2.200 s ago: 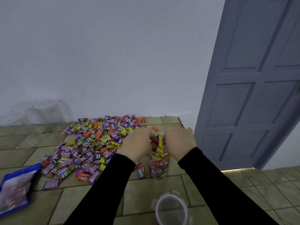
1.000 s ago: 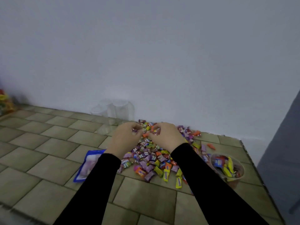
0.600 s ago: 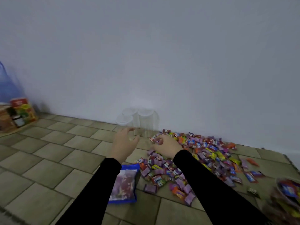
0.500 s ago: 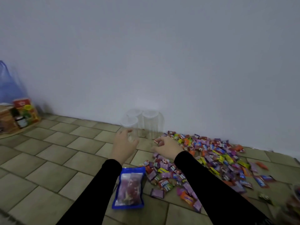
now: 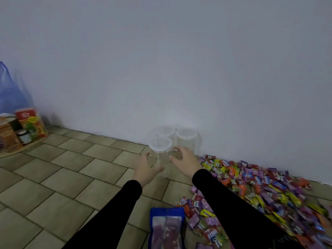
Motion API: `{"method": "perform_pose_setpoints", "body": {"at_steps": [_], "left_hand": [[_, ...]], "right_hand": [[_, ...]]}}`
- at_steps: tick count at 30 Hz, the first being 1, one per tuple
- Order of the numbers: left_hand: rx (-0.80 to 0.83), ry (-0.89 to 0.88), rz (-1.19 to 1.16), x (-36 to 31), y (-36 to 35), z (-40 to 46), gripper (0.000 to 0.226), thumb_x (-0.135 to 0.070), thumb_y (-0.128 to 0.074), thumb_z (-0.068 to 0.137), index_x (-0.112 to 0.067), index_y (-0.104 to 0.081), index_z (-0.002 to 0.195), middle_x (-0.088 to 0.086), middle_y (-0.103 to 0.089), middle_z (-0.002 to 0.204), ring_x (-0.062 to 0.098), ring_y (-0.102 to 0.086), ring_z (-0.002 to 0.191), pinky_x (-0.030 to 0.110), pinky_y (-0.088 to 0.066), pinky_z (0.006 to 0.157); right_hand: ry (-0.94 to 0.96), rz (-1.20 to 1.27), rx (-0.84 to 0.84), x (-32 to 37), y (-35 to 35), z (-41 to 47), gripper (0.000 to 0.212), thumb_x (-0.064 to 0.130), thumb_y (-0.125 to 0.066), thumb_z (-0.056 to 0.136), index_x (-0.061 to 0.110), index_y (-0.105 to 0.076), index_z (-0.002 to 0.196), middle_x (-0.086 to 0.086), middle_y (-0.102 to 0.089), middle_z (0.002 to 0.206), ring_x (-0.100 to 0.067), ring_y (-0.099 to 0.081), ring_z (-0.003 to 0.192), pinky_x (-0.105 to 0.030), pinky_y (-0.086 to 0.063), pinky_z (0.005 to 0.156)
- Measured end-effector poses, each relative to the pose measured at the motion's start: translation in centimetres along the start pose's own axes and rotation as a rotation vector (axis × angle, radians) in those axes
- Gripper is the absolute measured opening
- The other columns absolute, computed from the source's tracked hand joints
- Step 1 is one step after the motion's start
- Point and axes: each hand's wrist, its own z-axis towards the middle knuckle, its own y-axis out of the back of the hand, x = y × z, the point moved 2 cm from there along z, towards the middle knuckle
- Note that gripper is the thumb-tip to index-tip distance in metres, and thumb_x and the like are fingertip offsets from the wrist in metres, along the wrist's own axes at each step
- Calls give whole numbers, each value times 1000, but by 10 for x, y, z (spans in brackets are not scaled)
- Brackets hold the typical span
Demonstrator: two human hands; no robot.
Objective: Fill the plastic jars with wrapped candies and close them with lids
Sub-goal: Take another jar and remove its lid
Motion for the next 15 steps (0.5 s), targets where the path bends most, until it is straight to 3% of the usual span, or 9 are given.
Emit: {"method": "perform_pose_setpoints", "body": {"at_steps": [4,8,15], "left_hand": [[37,8,-90,9,-10,23,91,-22,-82,73,-14,-27,145,8,-37,145,18,-40,128,29,-42,94],[33,19,-170,20,-20,39,97,-24,-82,74,-15,-22,149,6,-37,148,21,-39,133,28,-41,93],[9,-57,-188,29,-26,43,88,-25,-81,75,-15,-31,146,5,-42,146,17,-41,132,30,-40,101]], "right_hand": [[79,-16,-19,9,-8,33,60,40,-58,91,25,-35,144,2,-26,146,-17,-39,131,-31,-34,108],[139,-92,67,9,-21,51,60,40,-56,93,25,-33,146,5,-13,157,-14,-21,143,-29,-20,114],[167,-51,13,-3,-27,51,59,39,-59,92,25,-38,145,5,-15,157,-12,-20,143,-24,-18,112]]}}
